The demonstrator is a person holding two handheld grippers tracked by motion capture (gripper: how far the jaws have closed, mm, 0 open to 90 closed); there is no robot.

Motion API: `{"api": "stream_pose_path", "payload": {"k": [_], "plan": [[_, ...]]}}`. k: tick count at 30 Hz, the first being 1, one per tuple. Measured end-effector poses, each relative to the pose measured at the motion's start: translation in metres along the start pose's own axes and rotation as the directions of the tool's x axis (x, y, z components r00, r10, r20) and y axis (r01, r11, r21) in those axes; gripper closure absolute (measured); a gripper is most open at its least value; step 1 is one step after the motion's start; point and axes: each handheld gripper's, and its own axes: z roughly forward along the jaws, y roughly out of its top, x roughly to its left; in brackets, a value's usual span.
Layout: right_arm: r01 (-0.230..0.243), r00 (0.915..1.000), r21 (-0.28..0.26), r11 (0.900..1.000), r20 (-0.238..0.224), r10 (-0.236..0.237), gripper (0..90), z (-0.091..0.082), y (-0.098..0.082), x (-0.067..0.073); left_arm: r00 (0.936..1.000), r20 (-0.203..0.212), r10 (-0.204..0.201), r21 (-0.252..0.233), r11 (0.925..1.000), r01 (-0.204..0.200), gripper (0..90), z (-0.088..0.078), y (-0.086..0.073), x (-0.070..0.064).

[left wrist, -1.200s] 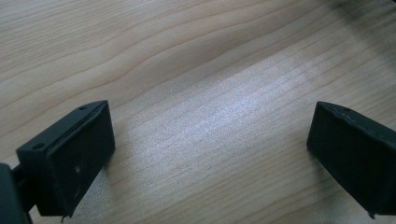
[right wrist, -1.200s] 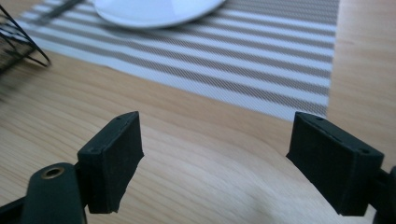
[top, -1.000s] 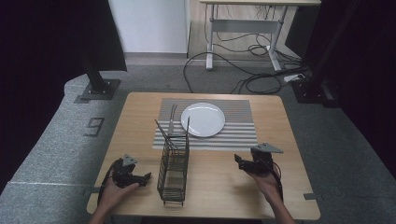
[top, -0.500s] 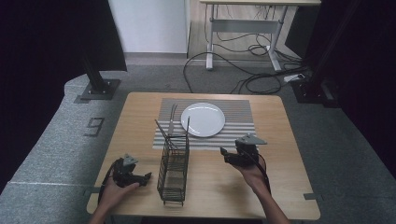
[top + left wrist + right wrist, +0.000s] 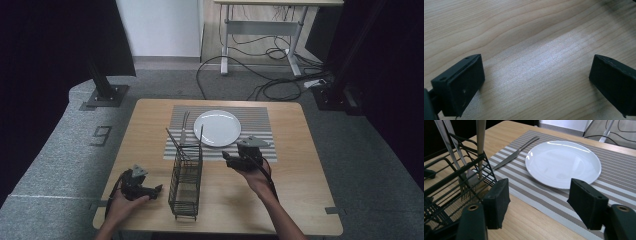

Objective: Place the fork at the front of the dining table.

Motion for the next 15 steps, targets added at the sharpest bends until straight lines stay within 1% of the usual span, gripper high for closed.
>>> {"api": "stream_pose_path", "payload": {"k": [3, 6, 10, 15], "plan": [[-0.007, 0.9999, -0.002, 1.0, -0.015, 0.007, 34.8, 0.005, 0.004, 0.002, 1.0, 0.0, 0.0, 0.0, 1.0, 0.0, 0.0, 0.0, 0.0, 0.0], [-0.002, 0.9996, -0.006, 1.0, -0.027, 0.002, 35.4, 0.009, 0.009, 0.006, 1.0, 0.0, 0.0, 0.0, 1.0, 0.0, 0.0, 0.0, 0.0, 0.0], [0.012, 0.9989, -0.008, 1.0, -0.046, -0.013, 35.6, 0.015, 0.016, 0.014, 1.0, 0.0, 0.0, 0.0, 1.0, 0.0, 0.0, 0.0, 0.0, 0.0], [0.047, 0.9961, -0.016, 0.999, -0.074, -0.048, 36.1, 0.023, 0.027, 0.029, 1.0, 0.001, 0.001, 0.001, 1.0, -0.001, 0.0, 0.0, 0.0, 0.0]]}}
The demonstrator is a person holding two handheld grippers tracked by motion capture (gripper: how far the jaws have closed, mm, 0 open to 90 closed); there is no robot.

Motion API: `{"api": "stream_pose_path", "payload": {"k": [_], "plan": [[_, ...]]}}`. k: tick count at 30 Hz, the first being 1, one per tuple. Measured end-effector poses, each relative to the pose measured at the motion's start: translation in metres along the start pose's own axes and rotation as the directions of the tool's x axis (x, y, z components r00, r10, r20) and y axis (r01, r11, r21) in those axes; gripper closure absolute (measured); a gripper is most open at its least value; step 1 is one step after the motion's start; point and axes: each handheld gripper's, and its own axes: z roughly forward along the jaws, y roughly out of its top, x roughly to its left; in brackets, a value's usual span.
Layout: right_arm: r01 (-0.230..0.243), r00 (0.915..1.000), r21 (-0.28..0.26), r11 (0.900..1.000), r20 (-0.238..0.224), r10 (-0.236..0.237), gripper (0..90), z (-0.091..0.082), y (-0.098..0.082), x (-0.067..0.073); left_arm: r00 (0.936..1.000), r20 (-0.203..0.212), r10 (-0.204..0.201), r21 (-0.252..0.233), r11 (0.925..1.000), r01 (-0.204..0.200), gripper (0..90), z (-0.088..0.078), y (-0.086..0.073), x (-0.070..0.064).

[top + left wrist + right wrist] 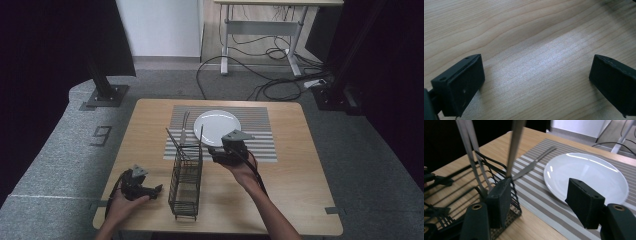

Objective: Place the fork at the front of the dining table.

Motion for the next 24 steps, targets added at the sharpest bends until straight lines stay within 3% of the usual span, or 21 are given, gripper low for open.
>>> {"api": "stream_pose_path", "payload": {"k": [12, 24], "plan": [[0.013, 0.9982, -0.003, 1.0, -0.059, -0.014, 38.1, 0.023, 0.016, 0.017, 1.0, 0.0, 0.0, 0.0, 1.0, 0.0, 0.0, 0.0, 0.0, 0.0], [0.009, 0.9978, -0.017, 1.0, -0.066, -0.01, 38.8, 0.033, 0.025, 0.024, 1.0, 0.0, 0.0, 0.002, 1.0, 0.0, 0.0, 0.0, 0.0, 0.0]]}}
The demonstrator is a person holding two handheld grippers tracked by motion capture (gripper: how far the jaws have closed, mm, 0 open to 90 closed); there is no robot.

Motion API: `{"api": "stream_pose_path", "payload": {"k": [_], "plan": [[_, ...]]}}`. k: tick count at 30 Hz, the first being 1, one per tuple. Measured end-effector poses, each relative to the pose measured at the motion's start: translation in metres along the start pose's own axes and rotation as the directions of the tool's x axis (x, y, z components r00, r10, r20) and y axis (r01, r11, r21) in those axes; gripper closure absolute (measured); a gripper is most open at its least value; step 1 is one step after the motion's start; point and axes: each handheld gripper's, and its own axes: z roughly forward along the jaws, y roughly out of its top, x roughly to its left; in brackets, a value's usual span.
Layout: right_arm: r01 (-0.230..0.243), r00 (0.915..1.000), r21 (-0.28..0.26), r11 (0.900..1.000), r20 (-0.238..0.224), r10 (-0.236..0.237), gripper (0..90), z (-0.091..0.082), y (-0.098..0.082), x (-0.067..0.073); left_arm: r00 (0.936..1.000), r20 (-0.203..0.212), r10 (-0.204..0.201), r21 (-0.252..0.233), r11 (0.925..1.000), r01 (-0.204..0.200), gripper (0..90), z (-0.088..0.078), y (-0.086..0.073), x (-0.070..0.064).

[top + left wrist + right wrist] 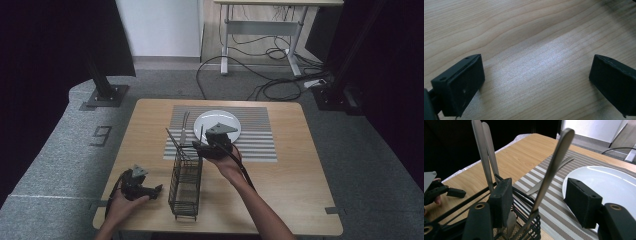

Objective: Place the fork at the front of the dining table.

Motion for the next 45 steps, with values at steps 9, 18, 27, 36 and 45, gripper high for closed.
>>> {"api": "stream_pose_path", "payload": {"k": [9, 18, 27, 36, 45], "plan": [[0.014, 0.9998, 0.011, 1.0, -0.015, -0.014, 42.8, 0.008, 0.001, 0.004, 1.0, 0.0, 0.0, 0.0, 1.0, 0.0, 0.0, 0.0, 0.0, 0.0], [0.058, 0.9983, 0.003, 0.998, -0.005, -0.058, 50.5, 0.005, 0.006, 0.009, 1.0, 0.0, 0.0, -0.001, 1.0, 0.0, 0.0, 0.0, 0.0, 0.0], [0.036, 0.9984, -0.018, 0.999, 0.045, -0.035, 73.6, 0.004, 0.004, 0.005, 1.0, 0.0, 0.0, 0.0, 1.0, 0.0, 0.0, 0.0, 0.0, 0.0], [0.015, 0.9988, -0.041, 0.999, 0.047, -0.013, 77.6, -0.001, 0.005, 0.004, 1.0, 0.0, 0.0, 0.0, 1.0, 0.0, 0.0, 0.0, 0.0, 0.0], [-0.021, 0.9992, -0.054, 0.998, 0.034, 0.023, 78.3, -0.002, 0.007, 0.002, 1.0, 0.0, 0.001, 0.0, 1.0, -0.001, 0.0, 0.0, 0.0, 0.0]]}}
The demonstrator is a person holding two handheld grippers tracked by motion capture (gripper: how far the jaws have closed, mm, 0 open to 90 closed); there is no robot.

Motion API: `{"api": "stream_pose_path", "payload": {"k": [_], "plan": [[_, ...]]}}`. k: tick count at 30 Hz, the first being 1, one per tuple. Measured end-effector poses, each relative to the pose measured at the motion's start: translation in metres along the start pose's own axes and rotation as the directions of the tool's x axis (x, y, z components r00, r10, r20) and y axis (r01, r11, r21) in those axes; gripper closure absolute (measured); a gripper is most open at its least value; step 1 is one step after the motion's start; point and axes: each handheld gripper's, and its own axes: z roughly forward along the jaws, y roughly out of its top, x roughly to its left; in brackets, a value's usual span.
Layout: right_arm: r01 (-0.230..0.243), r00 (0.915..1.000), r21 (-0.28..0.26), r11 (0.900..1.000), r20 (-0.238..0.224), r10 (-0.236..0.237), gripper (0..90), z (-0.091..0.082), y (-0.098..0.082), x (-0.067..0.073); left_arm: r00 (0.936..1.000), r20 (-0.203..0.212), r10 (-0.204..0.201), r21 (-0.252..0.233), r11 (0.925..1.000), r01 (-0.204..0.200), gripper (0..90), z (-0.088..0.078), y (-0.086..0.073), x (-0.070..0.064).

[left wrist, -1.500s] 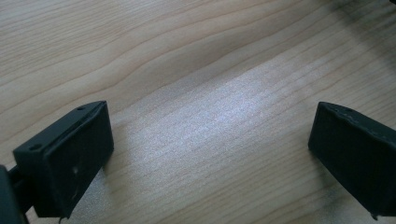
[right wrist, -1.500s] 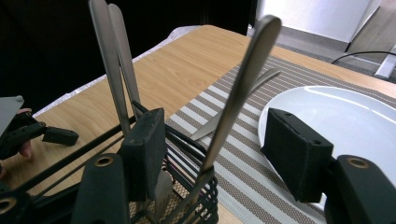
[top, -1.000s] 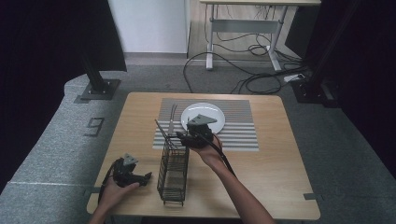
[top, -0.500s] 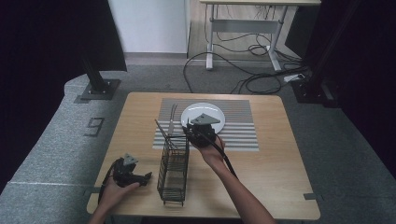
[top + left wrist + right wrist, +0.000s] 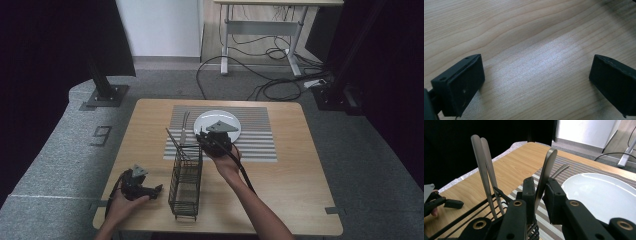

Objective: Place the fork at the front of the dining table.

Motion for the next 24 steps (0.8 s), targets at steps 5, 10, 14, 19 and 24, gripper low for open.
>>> {"api": "stream_pose_path", "payload": {"k": [5, 10, 14, 19, 24], "plan": [[-0.005, 1.0, 0.006, 1.0, -0.002, 0.005, 78.8, -0.0008, 0.0013, 0.0001, 1.0, 0.0, 0.0, 0.0, 1.0, 0.0, 0.0, 0.0, 0.0, 0.0], [-0.027, 0.9995, 0.009, 1.0, -0.013, 0.027, 79.6, -0.0007, 0.0019, -0.0015, 1.0, 0.0, 0.0, 0.0, 1.0, 0.0, 0.0, 0.0, 0.0, 0.0], [-0.039, 0.999, 0.009, 0.999, -0.02, 0.04, 80.2, -0.0008, 0.0019, -0.0028, 1.0, 0.0, 0.0, 0.0, 1.0, 0.0, 0.0, 0.0, 0.0, 0.0], [-0.031, 0.9992, 0.004, 1.0, -0.025, 0.031, 80.1, -0.0017, 0.0014, -0.0023, 1.0, 0.0, 0.0, 0.0, 1.0, 0.0, 0.0, 0.0, 0.0, 0.0], [-0.034, 0.9993, -0.02, 0.999, -0.014, 0.034, 75.8, -0.0025, 0.0004, -0.0044, 1.0, 0.0, 0.0, 0.0, 1.0, 0.0, 0.0, 0.0, 0.0, 0.0]]}}
